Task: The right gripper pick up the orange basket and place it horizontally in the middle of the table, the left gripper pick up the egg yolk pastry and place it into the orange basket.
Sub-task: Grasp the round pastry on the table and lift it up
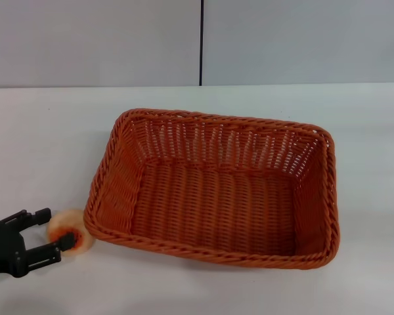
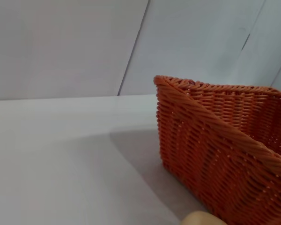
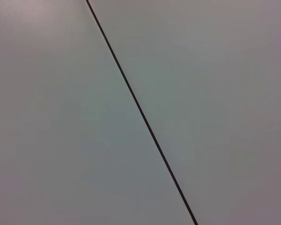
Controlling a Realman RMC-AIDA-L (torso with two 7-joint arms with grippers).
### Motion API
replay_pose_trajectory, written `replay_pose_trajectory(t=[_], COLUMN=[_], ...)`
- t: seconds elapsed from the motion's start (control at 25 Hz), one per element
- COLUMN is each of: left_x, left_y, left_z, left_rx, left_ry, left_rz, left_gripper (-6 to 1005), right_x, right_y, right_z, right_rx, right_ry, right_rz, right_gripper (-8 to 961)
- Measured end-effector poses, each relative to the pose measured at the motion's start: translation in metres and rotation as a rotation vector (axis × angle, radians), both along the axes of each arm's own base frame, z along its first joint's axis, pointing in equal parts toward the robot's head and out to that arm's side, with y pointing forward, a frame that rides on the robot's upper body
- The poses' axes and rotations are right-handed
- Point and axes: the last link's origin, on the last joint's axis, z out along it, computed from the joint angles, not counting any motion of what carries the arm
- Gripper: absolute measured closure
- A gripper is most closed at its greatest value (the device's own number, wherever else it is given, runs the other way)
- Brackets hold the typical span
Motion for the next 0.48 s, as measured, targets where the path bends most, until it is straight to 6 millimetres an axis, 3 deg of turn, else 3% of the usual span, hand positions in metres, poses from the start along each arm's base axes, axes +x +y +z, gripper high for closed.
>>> replay_pose_trajectory(t=[0.2,0.48], left_x=[0.0016,0.0012], left_y=[-0.0010,-0.0024], left_z=[-0.0032,-0.0014], left_rx=[-0.027,-0.036], left_ry=[0.004,-0.002], left_rz=[-0.014,-0.008], left_gripper=[194,323], right_x=[0.0010,0.0025], right_y=[-0.0009,-0.0016], right_z=[0.0000,-0.0012], right_rx=[0.000,0.001], right_ry=[0.000,-0.008], right_rz=[-0.004,-0.014], right_gripper=[520,520])
